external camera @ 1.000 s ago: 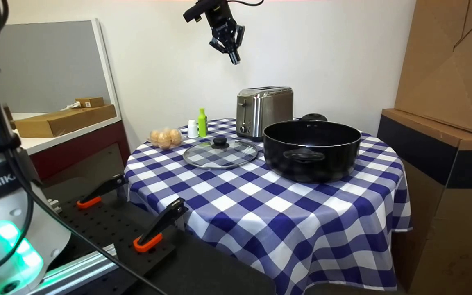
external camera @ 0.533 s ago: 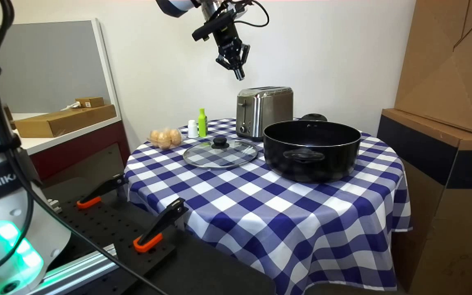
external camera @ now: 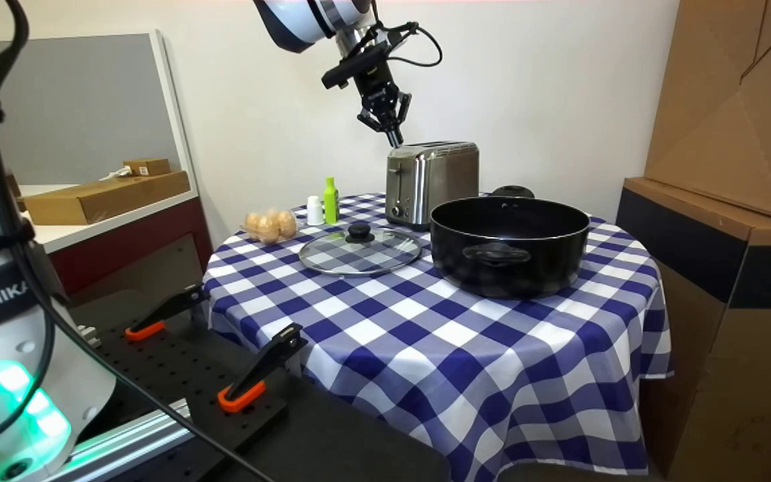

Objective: Push down the toaster lever

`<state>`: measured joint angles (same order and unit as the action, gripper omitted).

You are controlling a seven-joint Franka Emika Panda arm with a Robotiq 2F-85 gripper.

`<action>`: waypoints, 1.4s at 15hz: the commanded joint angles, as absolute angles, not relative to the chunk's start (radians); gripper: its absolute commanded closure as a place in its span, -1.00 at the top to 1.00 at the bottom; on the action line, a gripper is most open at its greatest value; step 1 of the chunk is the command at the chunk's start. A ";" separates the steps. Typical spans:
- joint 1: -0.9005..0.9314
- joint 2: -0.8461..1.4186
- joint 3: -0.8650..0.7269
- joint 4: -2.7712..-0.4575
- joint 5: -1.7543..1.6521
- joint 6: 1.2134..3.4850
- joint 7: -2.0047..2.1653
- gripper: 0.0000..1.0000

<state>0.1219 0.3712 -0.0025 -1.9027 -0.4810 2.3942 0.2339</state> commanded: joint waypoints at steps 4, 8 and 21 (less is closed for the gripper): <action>0.167 0.457 -0.045 -1.822 -0.507 2.411 0.248 -1.00; 0.186 0.488 -0.048 -1.795 -0.498 2.400 0.246 -1.00; 0.213 0.652 -0.066 -1.708 -0.484 2.403 0.239 -1.00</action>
<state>0.1910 0.5778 -0.0454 -1.7609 -0.4818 2.3978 0.2338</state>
